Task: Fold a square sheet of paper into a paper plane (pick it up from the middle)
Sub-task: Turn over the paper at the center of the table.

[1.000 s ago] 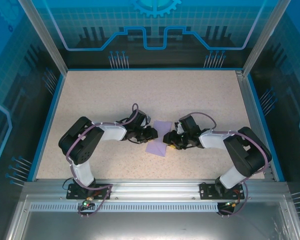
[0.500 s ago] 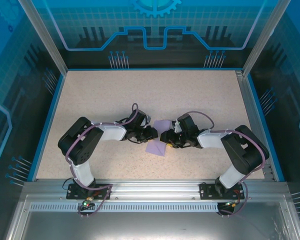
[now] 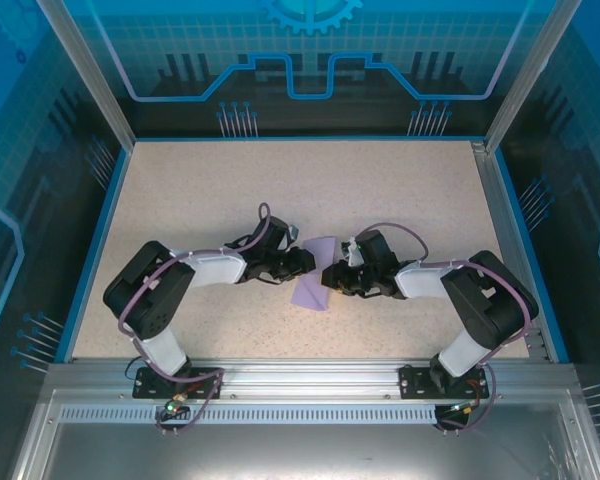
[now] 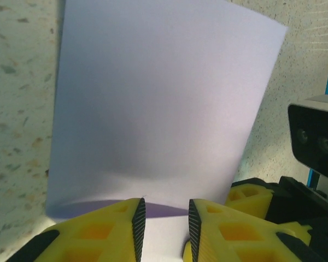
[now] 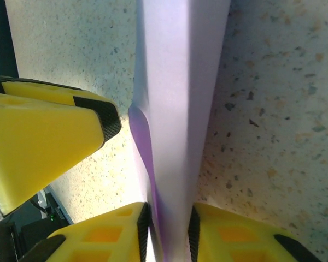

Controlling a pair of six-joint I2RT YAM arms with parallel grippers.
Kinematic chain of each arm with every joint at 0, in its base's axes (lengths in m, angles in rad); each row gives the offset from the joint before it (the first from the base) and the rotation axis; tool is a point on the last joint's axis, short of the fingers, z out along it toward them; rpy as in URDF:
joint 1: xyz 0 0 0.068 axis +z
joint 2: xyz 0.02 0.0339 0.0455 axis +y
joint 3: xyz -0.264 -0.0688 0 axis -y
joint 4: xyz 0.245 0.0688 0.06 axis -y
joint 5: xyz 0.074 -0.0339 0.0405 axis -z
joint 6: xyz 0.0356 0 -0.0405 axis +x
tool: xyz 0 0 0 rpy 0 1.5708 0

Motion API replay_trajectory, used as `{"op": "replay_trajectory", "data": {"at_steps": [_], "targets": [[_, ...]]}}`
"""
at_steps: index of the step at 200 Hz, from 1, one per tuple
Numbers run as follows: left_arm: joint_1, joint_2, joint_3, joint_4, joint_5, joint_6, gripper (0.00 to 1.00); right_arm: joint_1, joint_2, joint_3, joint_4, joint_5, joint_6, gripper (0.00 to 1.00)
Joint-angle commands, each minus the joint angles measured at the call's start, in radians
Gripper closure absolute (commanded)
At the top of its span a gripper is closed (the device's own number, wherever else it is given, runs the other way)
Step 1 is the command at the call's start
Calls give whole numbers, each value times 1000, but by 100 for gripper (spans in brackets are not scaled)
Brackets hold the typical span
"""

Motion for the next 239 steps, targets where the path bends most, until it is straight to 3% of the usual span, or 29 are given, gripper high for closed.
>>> {"op": "replay_trajectory", "data": {"at_steps": [1,43,56,93,127,164,239], "targets": [[8,-78,-36,-8,-42,-17,67,15,-27,12,8,-40,-37,76],[10,-204,-109,-48,-105,-26,66,15,-95,71,-134,-41,-109,85],[8,-241,-130,-60,-122,-31,66,15,-126,100,-213,-21,-144,90],[8,-354,-181,-106,-175,-41,64,16,-211,194,-478,64,-250,94],[9,-408,-201,-122,-197,-54,60,22,-293,342,-827,260,-365,94],[8,-417,-166,-187,-200,-54,57,28,-358,469,-1090,445,-451,93],[23,-586,-250,-261,-249,-57,45,133,-222,738,-1445,963,-469,94]]}}
